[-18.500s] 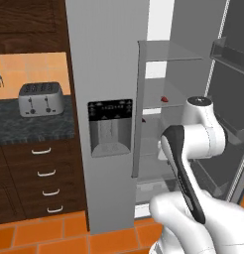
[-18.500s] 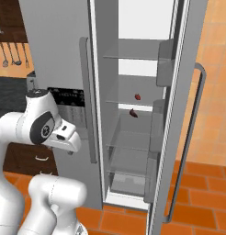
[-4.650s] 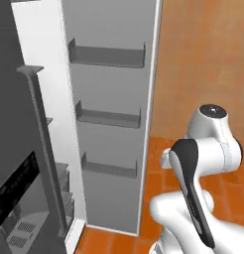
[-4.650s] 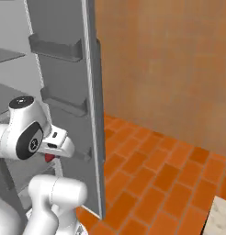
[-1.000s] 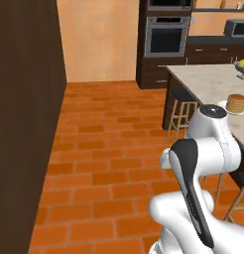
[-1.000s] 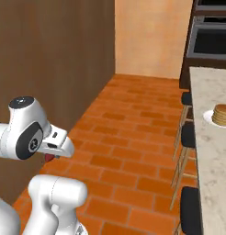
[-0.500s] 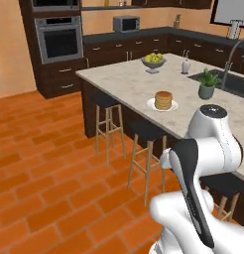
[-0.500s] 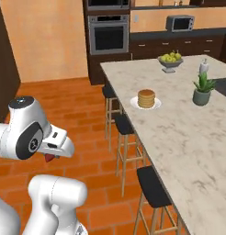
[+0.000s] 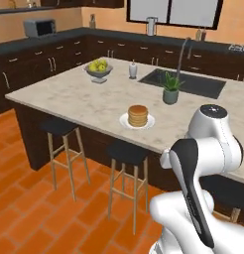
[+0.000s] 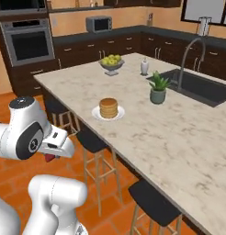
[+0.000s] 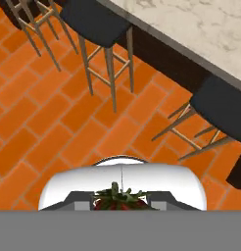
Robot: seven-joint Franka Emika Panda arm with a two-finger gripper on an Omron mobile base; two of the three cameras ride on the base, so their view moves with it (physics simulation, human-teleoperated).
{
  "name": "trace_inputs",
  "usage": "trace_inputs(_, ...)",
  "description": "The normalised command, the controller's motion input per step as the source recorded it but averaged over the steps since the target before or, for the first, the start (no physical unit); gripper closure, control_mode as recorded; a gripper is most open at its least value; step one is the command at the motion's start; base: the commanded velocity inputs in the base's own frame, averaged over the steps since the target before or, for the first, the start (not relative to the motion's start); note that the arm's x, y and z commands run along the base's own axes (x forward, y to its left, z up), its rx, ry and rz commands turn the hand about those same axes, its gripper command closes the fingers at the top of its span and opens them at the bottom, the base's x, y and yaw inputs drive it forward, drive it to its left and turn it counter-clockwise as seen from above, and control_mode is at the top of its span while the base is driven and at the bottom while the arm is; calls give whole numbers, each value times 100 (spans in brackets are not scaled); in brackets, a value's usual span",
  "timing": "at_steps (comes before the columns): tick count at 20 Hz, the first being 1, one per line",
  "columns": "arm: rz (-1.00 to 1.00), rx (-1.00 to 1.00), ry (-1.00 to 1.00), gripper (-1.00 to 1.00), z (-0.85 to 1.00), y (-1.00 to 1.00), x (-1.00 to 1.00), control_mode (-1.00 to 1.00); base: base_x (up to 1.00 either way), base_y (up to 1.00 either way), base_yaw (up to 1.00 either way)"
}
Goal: Take the strawberry from the fridge and place it on top of the pancake, located on the dining counter.
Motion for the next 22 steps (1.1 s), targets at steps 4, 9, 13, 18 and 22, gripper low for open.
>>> trace_inputs(4, 0, 0, 0, 100, 0, 0, 0, 100, 90, 77, -63)
trace_inputs(9, 0, 0, 0, 100, 0, 0, 0, 100, 75, 70, -67)
trace_inputs(13, 0, 0, 0, 100, 0, 0, 0, 100, 66, 64, -68)
trace_inputs(18, 0, 0, 0, 100, 0, 0, 0, 100, 56, 49, -55)
trace_inputs(22, 0, 0, 0, 100, 0, 0, 0, 100, 37, 46, -17)
